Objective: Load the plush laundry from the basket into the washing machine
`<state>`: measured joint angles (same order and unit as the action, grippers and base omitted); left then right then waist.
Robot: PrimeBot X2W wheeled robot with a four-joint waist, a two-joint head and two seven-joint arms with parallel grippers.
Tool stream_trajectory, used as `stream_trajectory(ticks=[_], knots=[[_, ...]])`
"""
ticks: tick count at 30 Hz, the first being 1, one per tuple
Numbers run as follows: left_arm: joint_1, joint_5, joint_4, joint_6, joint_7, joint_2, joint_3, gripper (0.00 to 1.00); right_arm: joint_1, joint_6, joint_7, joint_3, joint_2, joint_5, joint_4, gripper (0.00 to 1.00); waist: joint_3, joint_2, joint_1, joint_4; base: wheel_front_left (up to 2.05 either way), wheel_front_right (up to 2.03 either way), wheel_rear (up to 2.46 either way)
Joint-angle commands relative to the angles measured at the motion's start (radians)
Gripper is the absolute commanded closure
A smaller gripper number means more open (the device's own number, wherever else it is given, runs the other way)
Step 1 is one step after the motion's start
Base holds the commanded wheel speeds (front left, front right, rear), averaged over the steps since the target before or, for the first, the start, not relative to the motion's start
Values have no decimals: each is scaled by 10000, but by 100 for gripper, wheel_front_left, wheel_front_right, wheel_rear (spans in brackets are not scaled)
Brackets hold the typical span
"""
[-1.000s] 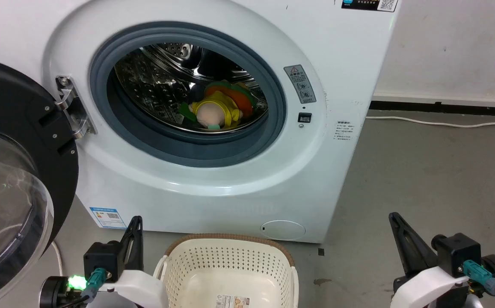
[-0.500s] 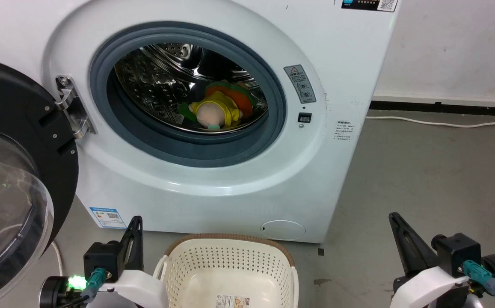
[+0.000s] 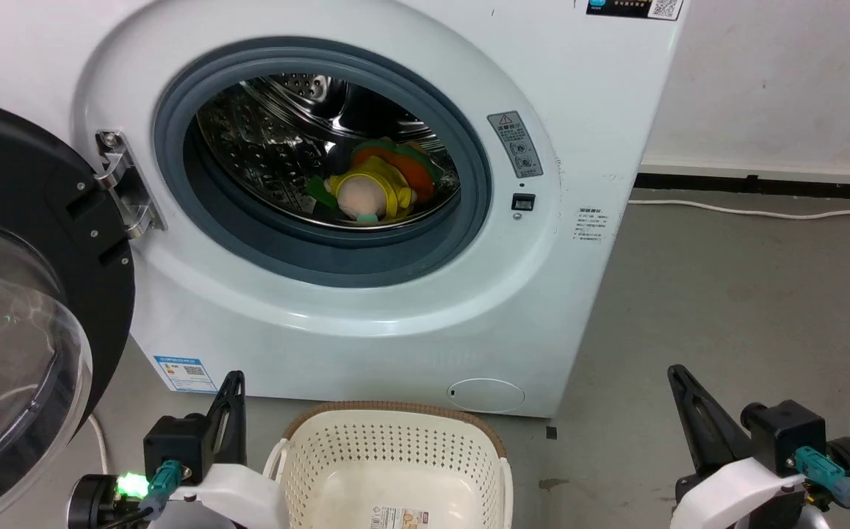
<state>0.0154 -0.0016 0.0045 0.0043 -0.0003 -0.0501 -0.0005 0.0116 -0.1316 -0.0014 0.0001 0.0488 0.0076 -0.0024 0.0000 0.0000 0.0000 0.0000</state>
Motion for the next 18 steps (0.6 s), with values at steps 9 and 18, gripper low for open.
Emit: stream_trajectory(ticks=[9, 18], knots=[[-154, 16, -45, -43, 3, -1, 5, 100, -116, 9, 14, -1, 14, -76, 24, 100, 0, 0, 0, 0, 0, 0, 0], [-154, 16, -45, -43, 3, -1, 5, 100, -116, 9, 14, -1, 14, -76, 24, 100, 0, 0, 0, 0, 0, 0, 0]])
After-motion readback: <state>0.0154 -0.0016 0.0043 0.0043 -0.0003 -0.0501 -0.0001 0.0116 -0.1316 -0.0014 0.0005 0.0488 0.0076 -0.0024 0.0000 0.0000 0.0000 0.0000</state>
